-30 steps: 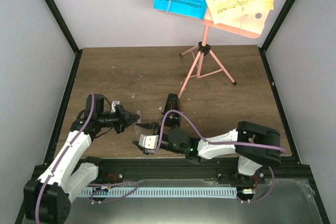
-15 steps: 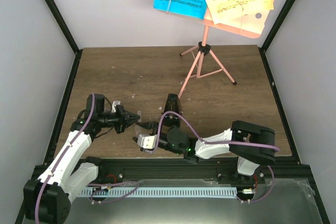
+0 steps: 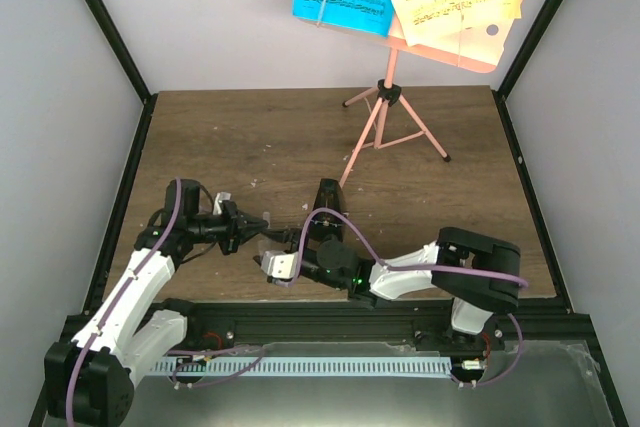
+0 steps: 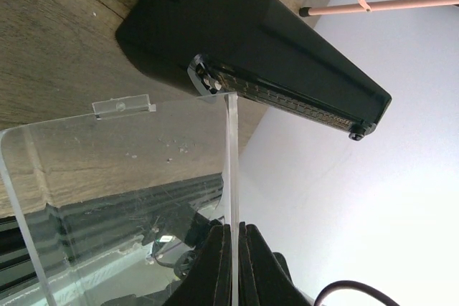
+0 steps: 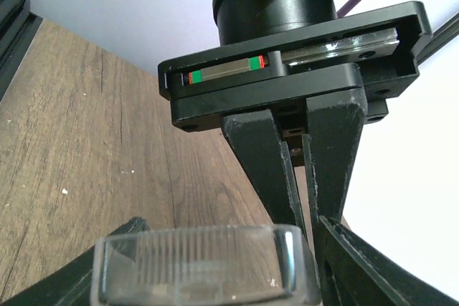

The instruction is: Pack up the instrument practice props

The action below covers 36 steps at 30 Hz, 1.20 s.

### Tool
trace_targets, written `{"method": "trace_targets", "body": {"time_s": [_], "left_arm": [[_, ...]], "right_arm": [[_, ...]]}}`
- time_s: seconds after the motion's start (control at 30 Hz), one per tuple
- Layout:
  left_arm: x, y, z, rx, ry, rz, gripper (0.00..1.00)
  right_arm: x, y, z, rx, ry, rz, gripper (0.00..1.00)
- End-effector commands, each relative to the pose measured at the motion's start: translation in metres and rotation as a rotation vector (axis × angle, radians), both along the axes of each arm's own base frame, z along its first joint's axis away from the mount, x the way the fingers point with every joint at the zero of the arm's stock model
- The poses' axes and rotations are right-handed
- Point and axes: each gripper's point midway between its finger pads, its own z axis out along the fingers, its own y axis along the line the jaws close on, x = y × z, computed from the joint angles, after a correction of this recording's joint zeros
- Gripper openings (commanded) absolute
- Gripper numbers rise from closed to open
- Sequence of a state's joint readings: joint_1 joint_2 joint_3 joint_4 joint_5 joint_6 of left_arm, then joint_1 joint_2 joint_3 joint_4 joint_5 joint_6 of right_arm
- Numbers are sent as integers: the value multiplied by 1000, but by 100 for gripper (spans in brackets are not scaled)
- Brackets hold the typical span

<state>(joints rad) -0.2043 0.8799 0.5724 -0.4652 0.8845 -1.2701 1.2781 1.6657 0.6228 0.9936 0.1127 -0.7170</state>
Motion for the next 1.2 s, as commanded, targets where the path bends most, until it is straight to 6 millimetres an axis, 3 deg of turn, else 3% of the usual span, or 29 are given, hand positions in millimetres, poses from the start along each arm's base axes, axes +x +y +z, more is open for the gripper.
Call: {"method": "trace_targets", "body": {"time_s": [0.0,0.17,0.23,0.37,0.4,0.47,0.67,0.83,1.03,1.17], "left_arm": [[-3,-6,14,-46,-8,-29,0],[-2,-6,14,-41,-28,-32,4],[-2,-6,11,-41,-30,-34,22],[3,-6,3,-35,-57,-34,80],[6,-5,2,-20,-79,-28,88],[14,-2,-3,18,-130,-25,96],[55,17,-24,254,-328,-34,100],[75,14,-31,354,-512,-141,98],[64,-19,-18,320,-683,-263,96],[49,-30,-17,301,-750,-302,96]], "right_arm": [[4,6,0,-1,11,0,60],[2,4,3,7,14,5,53],[0,3,7,17,24,13,53],[-1,-2,13,31,69,13,52],[-1,-6,13,29,91,4,51],[-3,-15,15,41,153,-8,52],[-8,-57,16,76,463,-93,51],[-2,-104,23,154,673,-256,52],[-3,-146,13,170,832,-384,52],[1,-167,2,161,927,-467,52]]}}
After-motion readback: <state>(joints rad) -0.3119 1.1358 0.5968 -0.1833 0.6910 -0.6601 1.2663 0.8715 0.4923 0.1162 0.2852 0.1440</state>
